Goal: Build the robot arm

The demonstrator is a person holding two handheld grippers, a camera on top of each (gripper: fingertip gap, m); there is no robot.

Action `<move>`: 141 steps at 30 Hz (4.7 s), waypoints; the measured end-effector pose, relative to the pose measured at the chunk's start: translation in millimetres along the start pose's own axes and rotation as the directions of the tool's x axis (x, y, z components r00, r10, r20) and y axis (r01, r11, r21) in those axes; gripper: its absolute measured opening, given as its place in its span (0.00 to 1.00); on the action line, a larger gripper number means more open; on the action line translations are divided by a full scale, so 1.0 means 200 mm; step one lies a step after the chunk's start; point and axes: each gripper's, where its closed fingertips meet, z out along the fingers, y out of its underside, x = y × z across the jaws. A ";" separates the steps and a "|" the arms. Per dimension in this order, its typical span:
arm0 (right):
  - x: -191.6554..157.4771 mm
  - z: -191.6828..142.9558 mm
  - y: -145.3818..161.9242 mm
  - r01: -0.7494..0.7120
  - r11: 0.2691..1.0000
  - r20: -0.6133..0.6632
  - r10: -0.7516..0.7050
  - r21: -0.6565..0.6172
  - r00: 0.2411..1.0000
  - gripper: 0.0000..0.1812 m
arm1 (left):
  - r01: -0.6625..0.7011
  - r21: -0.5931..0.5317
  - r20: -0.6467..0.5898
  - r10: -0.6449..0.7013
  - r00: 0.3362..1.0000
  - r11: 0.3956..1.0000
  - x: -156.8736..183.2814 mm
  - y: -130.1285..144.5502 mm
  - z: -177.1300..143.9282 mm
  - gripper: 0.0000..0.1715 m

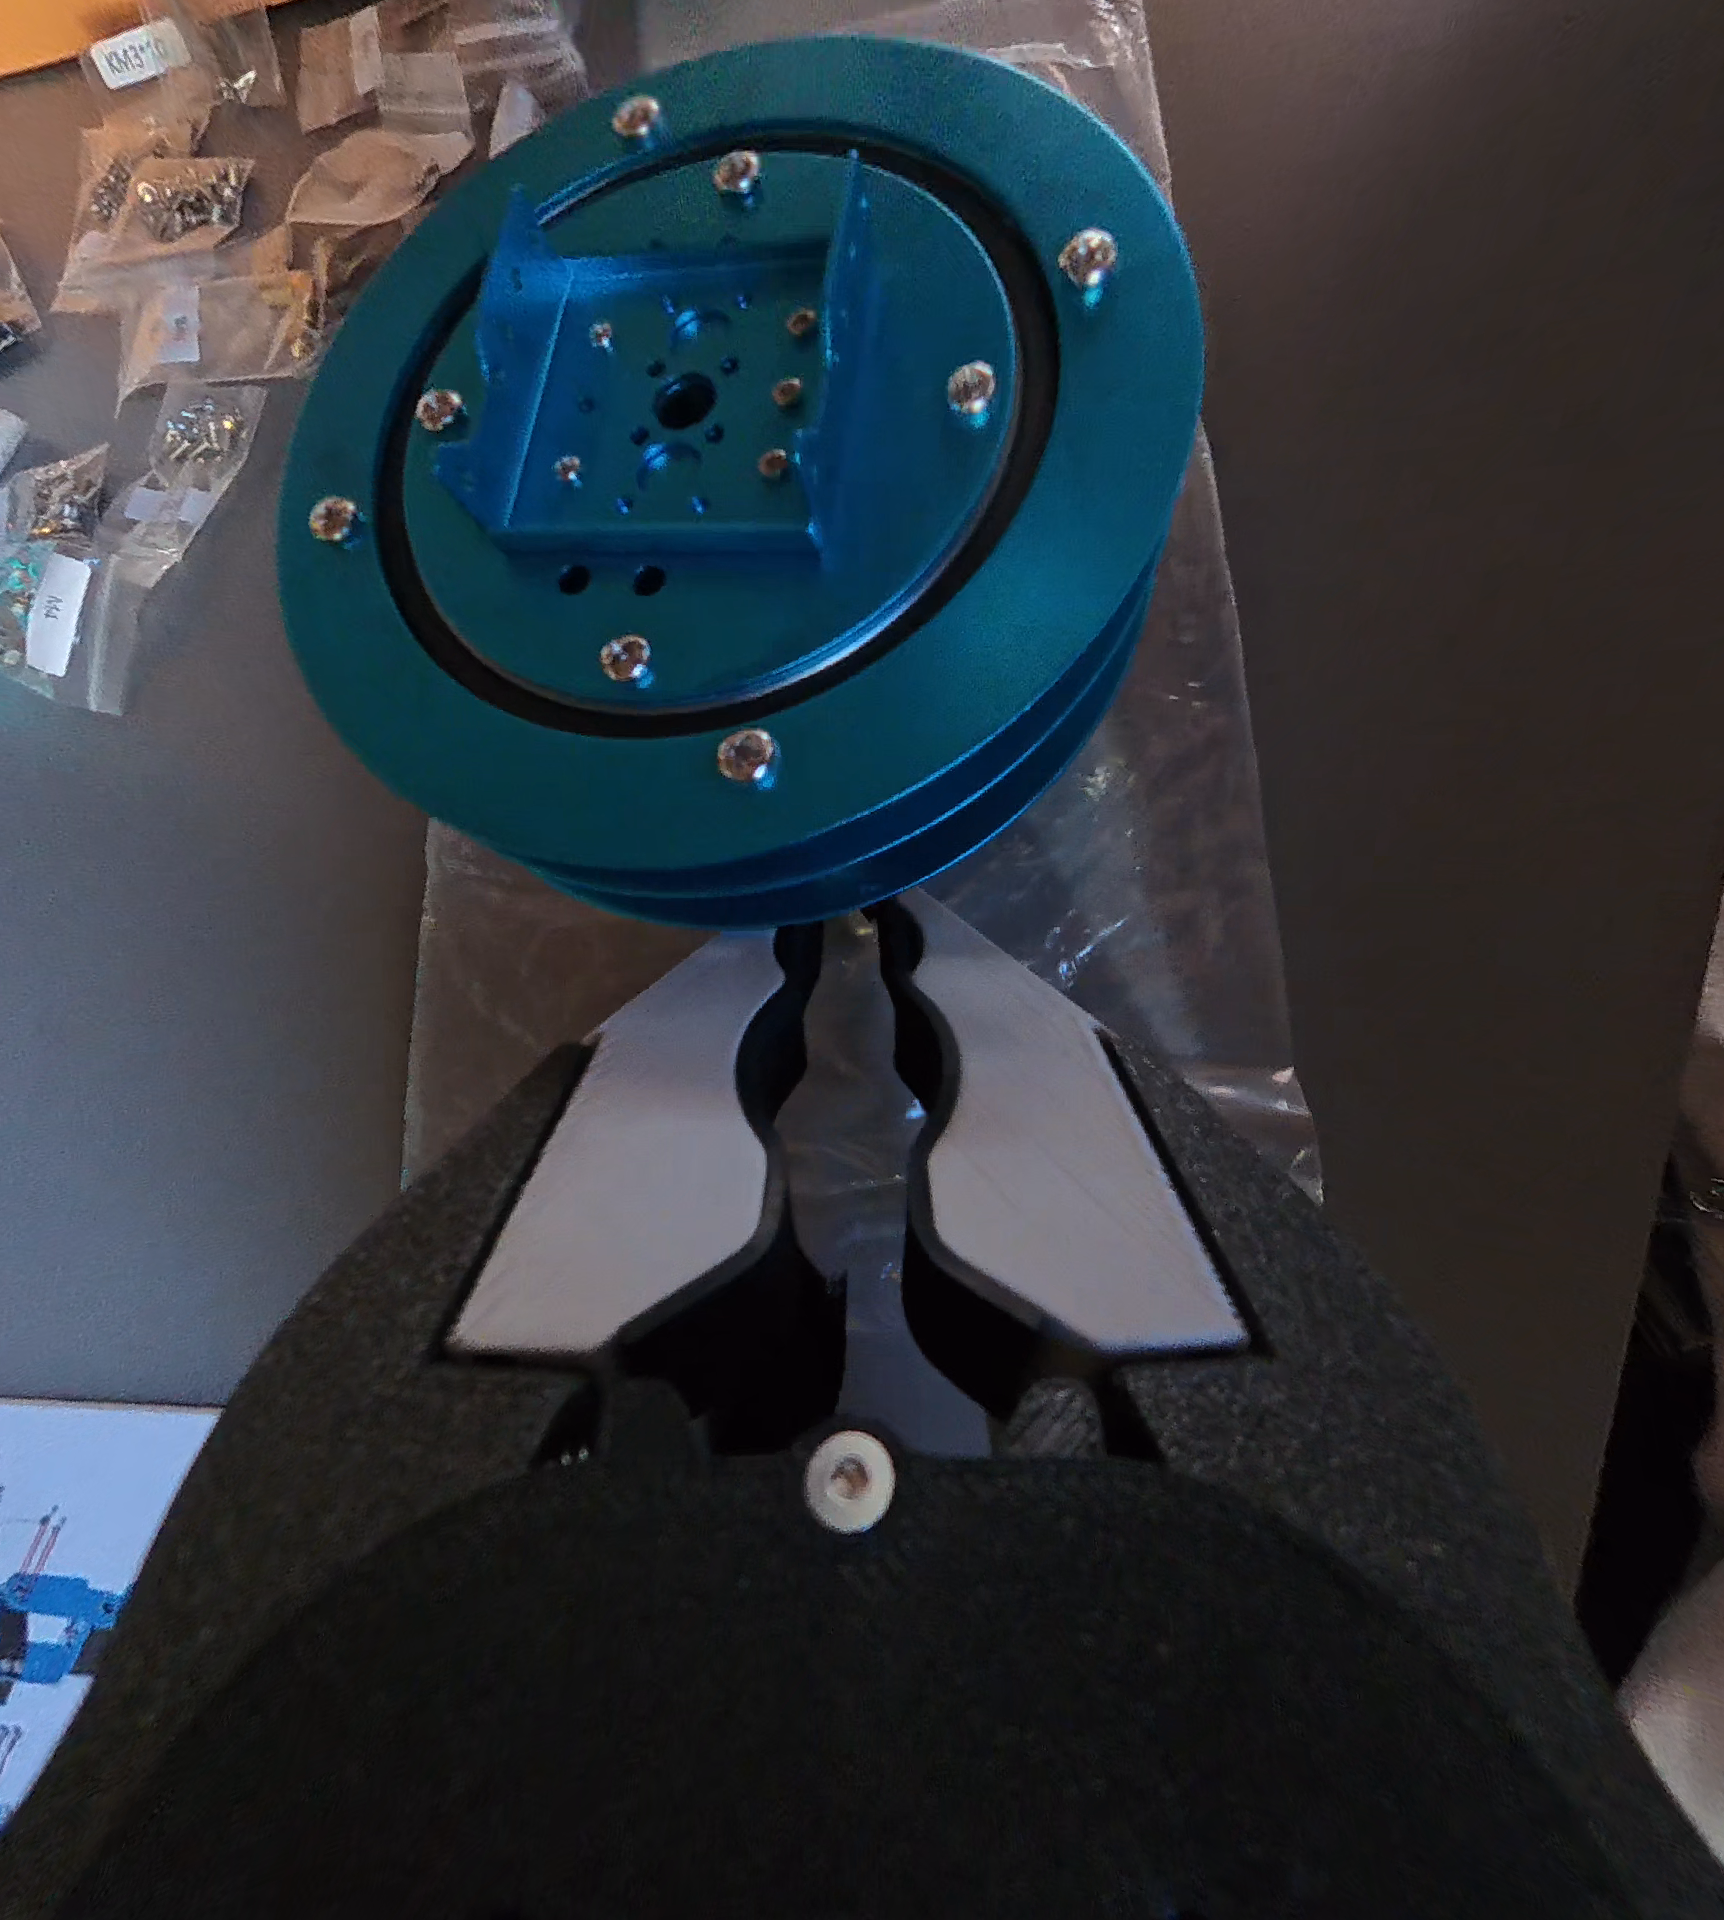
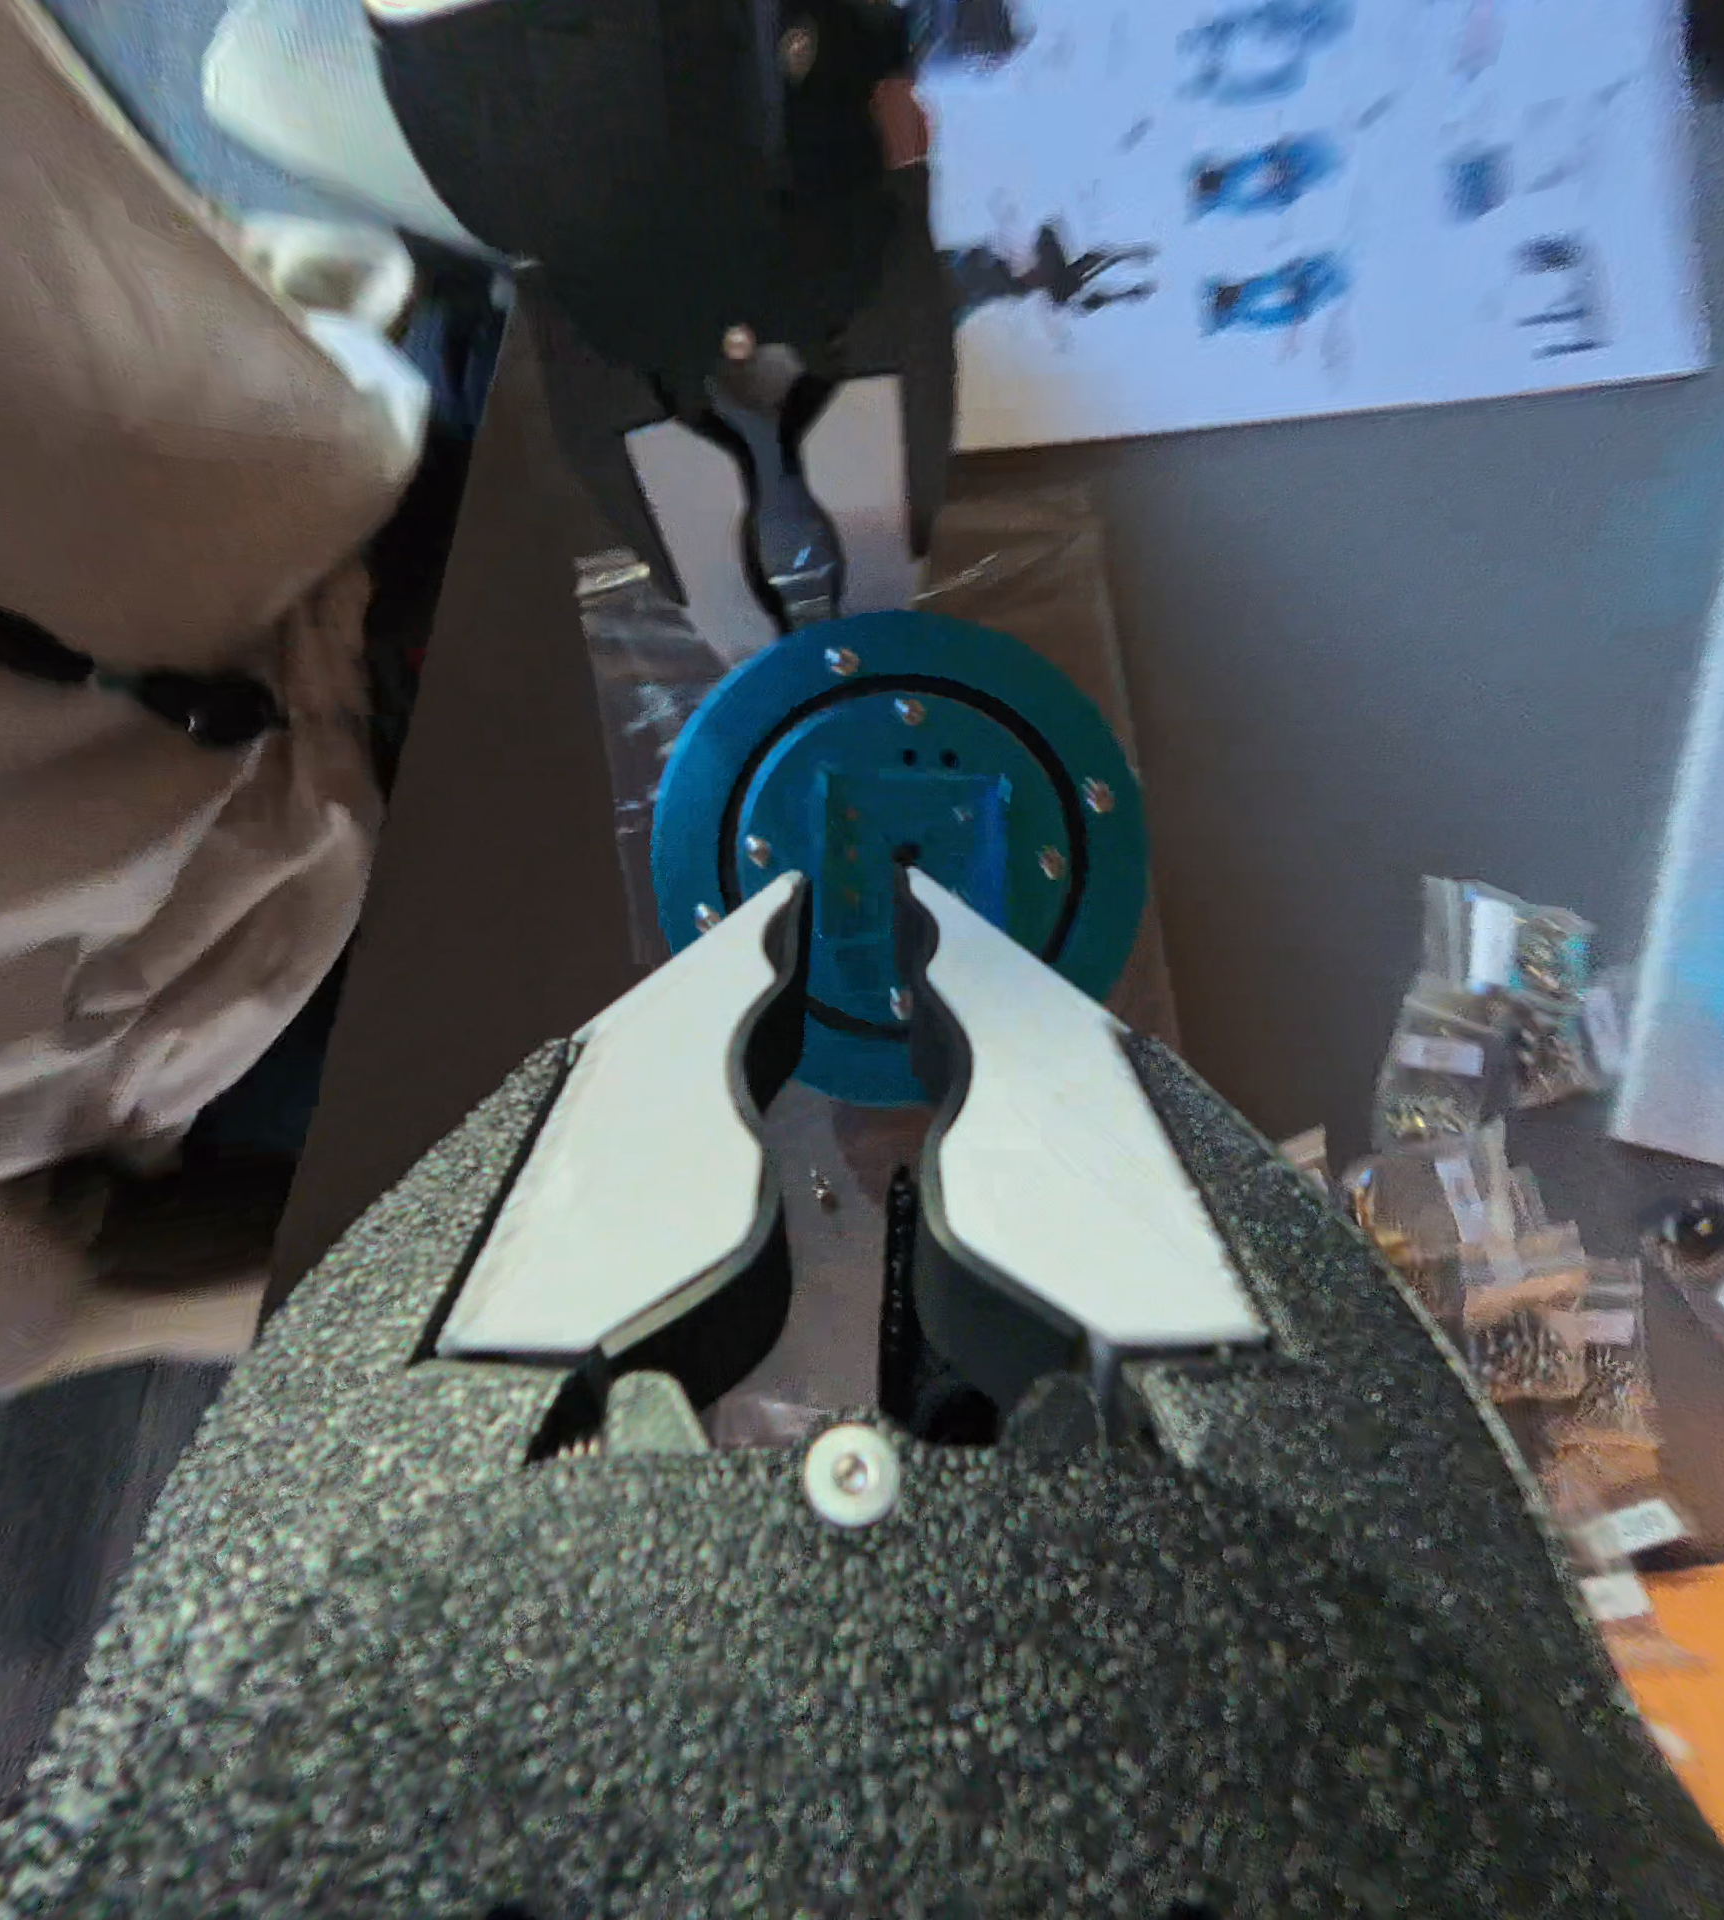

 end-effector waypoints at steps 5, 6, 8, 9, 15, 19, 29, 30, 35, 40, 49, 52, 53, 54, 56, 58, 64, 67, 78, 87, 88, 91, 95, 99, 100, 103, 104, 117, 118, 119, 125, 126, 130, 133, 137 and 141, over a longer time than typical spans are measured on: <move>0.02 -0.03 0.42 -0.221 0.939 -0.017 0.234 0.263 0.972 0.07 | -0.013 0.001 0.042 0.013 0.999 1.000 0.01 0.03 -0.04 0.08; -0.01 -0.01 0.49 -0.239 0.931 0.005 0.248 0.277 0.969 0.07 | -0.007 0.016 0.051 0.007 0.999 1.000 0.00 0.03 -0.05 0.09; -0.07 0.04 0.57 -0.225 0.936 0.024 0.227 0.272 0.974 0.07 | 0.025 0.031 0.018 -0.025 1.000 0.999 0.02 0.04 -0.08 0.09; -0.09 0.06 0.59 -0.207 0.944 0.040 0.203 0.259 0.978 0.07 | 0.056 0.044 -0.010 -0.056 0.998 0.997 0.03 0.04 -0.10 0.09; -0.12 0.11 0.62 -0.123 0.987 0.228 0.096 0.104 0.969 0.10 | 0.073 0.247 -0.119 -0.045 0.992 0.966 -0.03 -0.06 -0.28 0.12; -0.06 0.15 0.60 -0.070 0.986 0.240 0.033 0.150 0.970 0.10 | 0.086 0.346 -0.183 -0.022 0.983 0.934 -0.08 -0.10 -0.31 0.13; -0.05 0.18 0.62 -0.042 0.986 0.213 0.006 0.164 0.977 0.09 | 0.239 0.432 -0.148 -0.193 0.970 0.869 -0.27 -0.10 -0.38 0.14; -0.05 0.19 0.64 -0.040 0.988 0.214 0.007 0.151 0.977 0.08 | 0.243 0.434 -0.146 -0.198 0.969 0.868 -0.27 -0.10 -0.38 0.14; -0.05 0.21 0.67 -0.068 0.988 0.233 0.035 0.137 0.972 0.07 | 0.271 0.439 -0.181 -0.211 0.961 0.857 -0.26 -0.10 -0.38 0.14; -0.05 0.22 0.67 -0.043 0.991 0.218 0.014 0.127 0.976 0.03 | 0.256 0.428 -0.172 -0.200 0.965 0.867 -0.25 -0.09 -0.37 0.14; -0.07 0.23 0.66 -0.001 0.994 0.166 -0.018 0.112 0.986 0.00 | 0.244 0.420 -0.159 -0.194 0.968 0.874 -0.23 -0.09 -0.36 0.14; -0.05 0.21 0.63 0.031 0.991 0.107 -0.045 0.129 0.993 0.00 | 0.237 0.424 -0.148 -0.192 0.970 0.874 -0.23 -0.09 -0.36 0.14; -0.03 0.20 0.61 0.043 0.989 0.065 -0.052 0.138 0.997 0.00 | 0.238 0.427 -0.147 -0.193 0.970 0.872 -0.22 -0.09 -0.36 0.14; -0.01 0.18 0.59 0.059 0.987 0.016 -0.062 0.148 0.998 0.00 | 0.238 0.430 -0.145 -0.194 0.970 0.871 -0.22 -0.09 -0.36 0.14; 0.04 0.13 0.51 0.108 0.977 -0.107 -0.089 0.186 0.990 0.00 | 0.228 0.432 -0.123 -0.193 0.973 0.872 -0.22 -0.09 -0.36 0.14; 0.13 0.06 0.42 0.197 0.960 -0.299 -0.133 0.198 0.945 0.00 | 0.204 0.430 -0.091 -0.183 0.979 0.880 -0.22 -0.09 -0.36 0.14; 0.12 -0.03 0.09 0.476 0.866 -0.564 -0.319 0.152 0.761 0.00 | 0.151 0.434 -0.041 -0.148 0.988 0.888 -0.21 -0.12 -0.36 0.14; 0.08 0.05 0.04 0.563 0.822 -0.522 -0.445 0.084 0.727 0.00 | 0.122 0.418 -0.017 -0.126 0.992 0.900 -0.21 -0.12 -0.35 0.14; 0.08 0.19 0.04 0.628 0.778 -0.360 -0.591 -0.015 0.722 0.00 | 0.115 0.428 0.000 -0.127 0.992 0.897 -0.21 -0.11 -0.37 0.14; 0.08 0.19 0.04 0.606 0.794 -0.313 -0.588 -0.048 0.746 0.00 | 0.076 0.408 0.016 -0.091 0.996 0.910 -0.19 -0.10 -0.36 0.14; 0.08 0.19 0.04 0.600 0.799 -0.306 -0.583 -0.046 0.753 0.00 | 0.076 0.410 0.016 -0.090 0.996 0.909 -0.19 -0.10 -0.36 0.14; 0.08 0.19 0.05 0.585 0.810 -0.288 -0.570 -0.037 0.770 0.00 | 0.076 0.410 0.017 -0.091 0.996 0.909 -0.19 -0.10 -0.36 0.14; 0.08 0.19 0.05 0.575 0.817 -0.265 -0.562 -0.032 0.784 0.00 | 0.076 0.408 0.016 -0.091 0.996 0.910 -0.19 -0.10 -0.36 0.14; 0.08 0.19 0.04 0.576 0.817 -0.248 -0.564 -0.029 0.788 0.00 | 0.078 0.401 0.016 -0.092 0.996 0.913 -0.19 -0.09 -0.35 0.14; 0.09 0.19 0.05 0.573 0.819 -0.244 -0.562 -0.031 0.790 0.00 | 0.078 0.399 0.017 -0.093 0.996 0.914 -0.19 -0.09 -0.35 0.14; 0.09 0.19 0.05 0.566 0.824 -0.233 -0.556 -0.028 0.798 0.00 | 0.081 0.395 0.012 -0.093 0.996 0.915 -0.19 -0.09 -0.34 0.14; 0.09 0.19 0.05 0.561 0.827 -0.229 -0.552 -0.026 0.802 0.00 | 0.081 0.394 0.012 -0.093 0.996 0.916 -0.19 -0.09 -0.34 0.14; 0.09 0.19 0.05 0.515 0.857 -0.218 -0.503 0.000 0.837 0.00 | 0.082 0.376 0.004 -0.090 0.996 0.923 -0.18 -0.07 -0.32 0.14; 0.09 0.19 0.05 0.512 0.859 -0.217 -0.500 -0.001 0.838 0.00 | 0.082 0.376 0.004 -0.090 0.996 0.923 -0.18 -0.07 -0.32 0.14; 0.09 0.18 0.05 0.508 0.861 -0.218 -0.495 0.004 0.841 0.00 | 0.082 0.376 0.003 -0.090 0.996 0.923 -0.18 -0.07 -0.32 0.14; 0.13 0.06 0.08 0.352 0.930 -0.277 -0.313 0.103 0.908 0.01 | 0.100 0.387 -0.012 -0.104 0.995 0.917 -0.19 -0.08 -0.33 0.14; 0.13 0.04 0.08 0.299 0.943 -0.275 -0.252 0.144 0.928 0.02 | 0.103 0.387 -0.017 -0.104 0.994 0.916 -0.18 -0.08 -0.33 0.14; 0.09 -0.01 0.10 0.041 0.946 -0.188 0.021 0.321 0.982 0.08 | 0.101 0.372 -0.028 -0.097 0.995 0.923 -0.17 -0.07 -0.32 0.14; 0.05 -0.03 0.14 -0.171 0.886 -0.069 0.222 0.432 0.973 0.11 | 0.114 0.365 -0.043 -0.105 0.993 0.924 -0.17 -0.07 -0.31 0.14; 0.03 0.02 0.21 -0.268 0.816 -0.010 0.317 0.513 0.948 0.24 | 0.206 0.374 -0.120 -0.173 0.978 0.904 -0.16 -0.10 -0.30 0.16; 0.01 0.05 0.22 -0.315 0.788 0.069 0.331 0.529 0.941 0.41 | 0.319 0.319 -0.255 -0.243 0.936 0.893 -0.13 -0.12 -0.26 0.24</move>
